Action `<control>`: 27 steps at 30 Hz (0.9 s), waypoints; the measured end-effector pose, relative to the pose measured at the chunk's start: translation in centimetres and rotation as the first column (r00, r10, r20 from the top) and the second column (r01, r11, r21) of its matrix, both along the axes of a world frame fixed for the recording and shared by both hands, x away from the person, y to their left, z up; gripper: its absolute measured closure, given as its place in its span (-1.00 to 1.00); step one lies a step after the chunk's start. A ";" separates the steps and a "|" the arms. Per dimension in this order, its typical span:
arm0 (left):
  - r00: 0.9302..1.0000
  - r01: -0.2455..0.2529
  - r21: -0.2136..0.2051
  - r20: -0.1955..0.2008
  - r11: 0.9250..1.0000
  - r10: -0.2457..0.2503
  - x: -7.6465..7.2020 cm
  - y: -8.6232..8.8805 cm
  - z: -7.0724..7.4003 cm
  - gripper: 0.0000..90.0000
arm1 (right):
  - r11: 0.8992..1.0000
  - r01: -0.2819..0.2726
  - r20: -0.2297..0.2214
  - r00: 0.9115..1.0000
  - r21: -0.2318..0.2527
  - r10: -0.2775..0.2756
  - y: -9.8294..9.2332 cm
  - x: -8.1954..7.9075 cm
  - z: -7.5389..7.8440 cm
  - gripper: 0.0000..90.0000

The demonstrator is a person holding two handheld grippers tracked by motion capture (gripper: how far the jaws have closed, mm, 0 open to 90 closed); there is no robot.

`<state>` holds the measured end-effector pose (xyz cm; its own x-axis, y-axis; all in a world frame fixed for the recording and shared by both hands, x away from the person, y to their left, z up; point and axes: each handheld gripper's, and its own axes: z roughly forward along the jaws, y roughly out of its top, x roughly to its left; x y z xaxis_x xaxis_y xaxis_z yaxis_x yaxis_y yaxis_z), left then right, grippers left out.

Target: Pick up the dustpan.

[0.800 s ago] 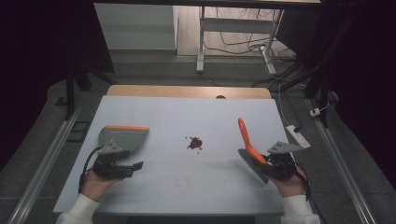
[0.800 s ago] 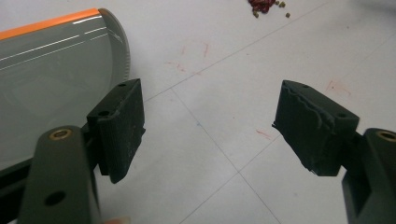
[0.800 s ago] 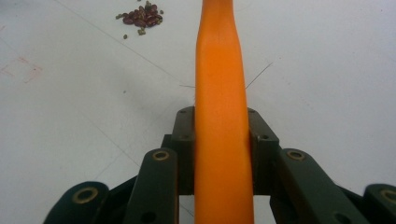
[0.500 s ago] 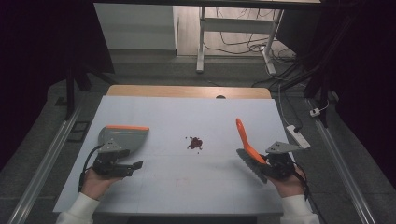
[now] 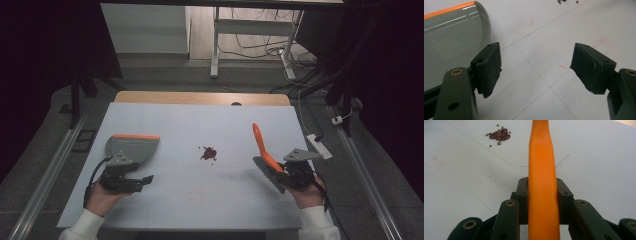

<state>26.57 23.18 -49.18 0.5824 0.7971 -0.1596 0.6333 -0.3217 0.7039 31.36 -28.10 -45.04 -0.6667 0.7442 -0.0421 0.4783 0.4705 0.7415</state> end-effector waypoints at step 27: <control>0.987 -0.133 0.020 -0.087 0.991 0.134 1.4 0.5 3.9 -0.44 | 1.000 0.000 0.004 1.000 0.007 0.000 -0.9 -0.1 0.4 0.56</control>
<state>27.92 23.63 -45.29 0.4551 0.8690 -0.1940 0.7304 -0.2397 0.6396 31.29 -28.98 -44.65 -0.6664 0.7446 -0.0391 0.4756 0.4649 0.7467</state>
